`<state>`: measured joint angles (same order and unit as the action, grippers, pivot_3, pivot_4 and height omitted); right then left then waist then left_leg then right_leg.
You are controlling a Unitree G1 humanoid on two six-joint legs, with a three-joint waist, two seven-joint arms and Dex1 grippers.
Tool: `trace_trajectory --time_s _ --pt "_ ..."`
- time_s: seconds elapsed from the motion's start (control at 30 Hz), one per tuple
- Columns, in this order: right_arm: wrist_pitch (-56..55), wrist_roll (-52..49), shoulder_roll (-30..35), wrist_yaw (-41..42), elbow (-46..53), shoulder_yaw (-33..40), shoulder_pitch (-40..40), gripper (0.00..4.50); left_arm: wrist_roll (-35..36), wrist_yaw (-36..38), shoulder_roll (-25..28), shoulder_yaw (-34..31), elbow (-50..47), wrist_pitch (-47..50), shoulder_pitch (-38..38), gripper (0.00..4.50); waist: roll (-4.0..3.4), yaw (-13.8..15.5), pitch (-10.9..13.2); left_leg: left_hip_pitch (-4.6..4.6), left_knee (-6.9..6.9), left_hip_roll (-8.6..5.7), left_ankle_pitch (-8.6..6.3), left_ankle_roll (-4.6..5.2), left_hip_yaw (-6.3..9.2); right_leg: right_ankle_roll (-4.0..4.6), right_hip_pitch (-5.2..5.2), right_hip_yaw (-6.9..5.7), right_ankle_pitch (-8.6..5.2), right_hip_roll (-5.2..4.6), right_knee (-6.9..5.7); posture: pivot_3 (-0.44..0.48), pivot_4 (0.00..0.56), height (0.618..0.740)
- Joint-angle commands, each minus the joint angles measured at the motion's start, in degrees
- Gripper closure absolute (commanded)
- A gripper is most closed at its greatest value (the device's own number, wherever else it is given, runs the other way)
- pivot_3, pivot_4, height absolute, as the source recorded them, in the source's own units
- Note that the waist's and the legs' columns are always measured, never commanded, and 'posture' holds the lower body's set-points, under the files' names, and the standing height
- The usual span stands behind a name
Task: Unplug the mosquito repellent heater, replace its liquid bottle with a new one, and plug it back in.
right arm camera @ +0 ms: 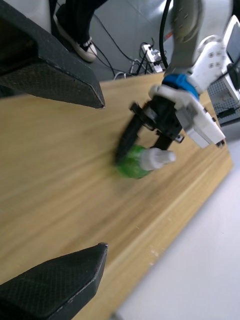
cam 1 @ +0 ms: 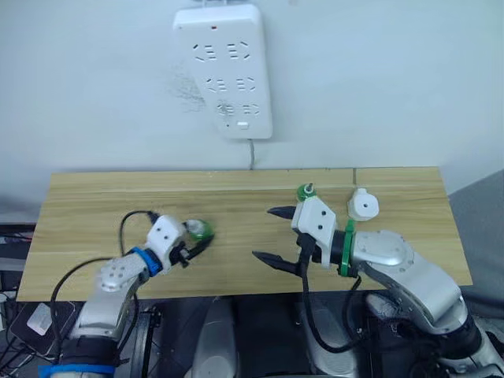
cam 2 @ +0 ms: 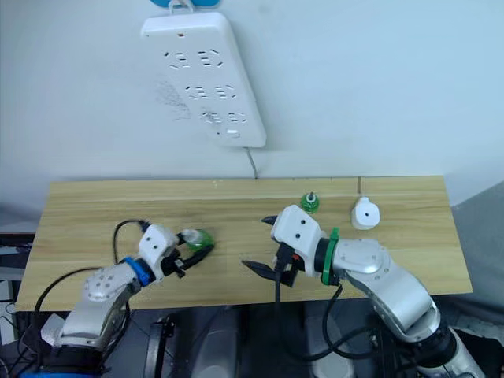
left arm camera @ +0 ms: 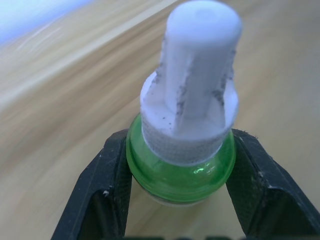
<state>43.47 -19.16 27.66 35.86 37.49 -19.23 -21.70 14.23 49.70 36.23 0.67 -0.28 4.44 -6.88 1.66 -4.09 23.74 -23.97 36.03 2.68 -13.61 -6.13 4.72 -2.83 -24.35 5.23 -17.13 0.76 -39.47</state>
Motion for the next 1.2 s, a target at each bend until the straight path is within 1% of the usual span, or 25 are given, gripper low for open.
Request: trace_trajectory --time_s 0.03,0.07,0.13,0.2,0.3,0.43,0.57,0.7,0.77,0.8,0.93,0.97,1.07,1.2 --pt "0.3 -2.3 -1.6 0.5 -0.6 1.6 -1.5 0.00 4.3 9.5 4.1 3.2 -6.0 7.6 -4.6 2.24 0.07 0.0 -0.4 0.00 -0.01 -0.02 0.00 0.00 -0.01 0.00 0.01 -0.01 0.00 -0.03 0.01 -0.108 0.311 0.740" --pt "1.1 -3.7 -2.1 1.1 -0.5 2.2 -2.4 0.00 5.2 12.2 5.3 4.2 -6.7 9.5 -7.3 2.24 0.12 -0.1 -0.4 -0.01 -0.01 -0.03 0.00 0.01 0.00 0.01 0.00 -0.05 0.01 -0.03 0.03 -0.114 0.291 0.740" --pt "2.6 -5.3 -2.9 1.4 -0.4 2.9 -4.0 0.00 6.2 16.0 6.7 5.8 -7.2 12.1 -11.8 2.24 0.18 -0.4 -0.8 -0.08 -0.01 -0.03 0.00 0.01 0.05 0.02 -0.04 -0.11 0.01 -0.02 0.01 -0.123 0.268 0.740" --pt "2.7 -5.7 -3.3 1.9 -1.4 2.5 -5.6 0.00 6.4 18.7 7.0 7.2 -6.4 13.8 -15.5 2.24 0.24 -0.7 -1.5 -0.20 0.01 -0.07 0.00 0.01 0.12 0.04 -0.07 -0.22 0.03 -0.04 0.02 -0.136 0.247 0.740" --pt "2.4 -5.0 -4.7 1.3 -3.8 1.8 -8.1 0.00 5.6 21.4 6.7 9.3 -5.7 14.4 -19.6 2.24 0.28 -0.9 -2.6 -0.36 -0.01 -0.08 -0.01 0.02 0.28 0.05 -0.12 -0.42 0.03 -0.05 0.13 -0.142 0.234 0.740" --pt "0.8 -3.0 -6.4 -0.1 -6.8 1.1 -10.0 0.00 4.1 22.7 5.8 10.4 -4.3 12.6 -22.1 2.24 0.28 -1.1 -3.7 -0.47 -0.03 -0.06 0.00 0.02 0.39 0.08 -0.23 -0.58 0.04 -0.05 0.15 -0.143 0.210 0.740" --pt "1.2 -2.6 -8.0 -0.1 -8.9 0.1 -10.8 0.00 4.0 22.9 4.4 10.0 -2.8 11.4 -23.9 2.24 0.27 -1.1 -4.2 -0.62 0.10 -0.07 0.02 0.03 0.60 0.17 -0.29 -0.81 0.09 -0.08 0.04 -0.141 0.193 0.740" --pt "1.5 -2.6 -9.0 0.2 -10.3 -0.5 -11.2 0.00 3.8 23.4 3.9 9.9 -2.0 10.6 -24.5 2.24 0.24 -1.1 -5.1 -0.78 0.17 -0.08 0.04 0.01 0.91 0.22 -0.31 -1.14 0.12 -0.09 0.03 -0.136 0.188 0.740" --pt "1.3 -2.2 -9.6 0.2 -11.3 -1.1 -11.5 0.37 4.1 23.4 3.7 9.8 -2.5 10.7 -24.4 2.24 0.25 -1.1 -5.3 -0.78 0.17 -0.08 0.07 -0.02 0.94 0.22 -0.31 -1.16 0.12 -0.09 -0.02 -0.127 0.185 0.740" --pt "0.9 -1.9 -9.7 0.3 -11.8 -1.4 -11.6 0.62 4.2 23.4 3.5 9.8 -2.6 10.7 -24.5 2.24 0.25 -1.1 -5.4 -0.78 0.18 -0.09 0.08 -0.04 0.96 0.22 -0.31 -1.17 0.12 -0.09 -0.06 -0.124 0.182 0.740" --pt "0.3 -1.8 -10.0 0.9 -12.3 -1.8 -12.0 1.99 4.5 23.5 3.2 9.2 -2.9 10.7 -24.2 2.24 0.25 -1.1 -6.1 -0.78 0.28 -0.09 0.11 -0.05 1.03 0.24 -0.31 -1.23 0.12 -0.09 -0.26 -0.121 0.179 0.740" --pt "0.1 -1.7 -9.9 1.0 -12.4 -1.9 -12.0 2.39 4.6 23.5 3.2 9.1 -2.8 10.7 -24.2 2.24 0.25 -1.1 -6.3 -0.78 0.32 -0.10 0.11 -0.05 1.04 0.24 -0.31 -1.23 0.11 -0.09 -0.31 -0.119 0.177 0.740" --pt "0.0 -2.0 -10.5 0.8 -12.4 -1.4 -12.3 3.36 5.2 23.4 2.5 8.1 -2.1 9.8 -24.3 2.24 0.25 -1.1 -6.5 -0.78 0.61 -0.12 0.11 -0.04 1.07 0.24 -0.30 -1.23 0.11 -0.08 -0.51 -0.119 0.176 0.740" --pt "-1.1 -1.6 -10.8 0.9 -12.5 -1.3 -12.5 3.38 6.8 23.6 1.8 6.9 -1.9 11.0 -24.1 2.24 0.26 -1.1 -6.5 -0.78 0.93 -0.12 0.13 -0.01 1.14 0.33 -0.21 -1.25 0.18 -0.05 -0.70 -0.119 0.172 0.740"
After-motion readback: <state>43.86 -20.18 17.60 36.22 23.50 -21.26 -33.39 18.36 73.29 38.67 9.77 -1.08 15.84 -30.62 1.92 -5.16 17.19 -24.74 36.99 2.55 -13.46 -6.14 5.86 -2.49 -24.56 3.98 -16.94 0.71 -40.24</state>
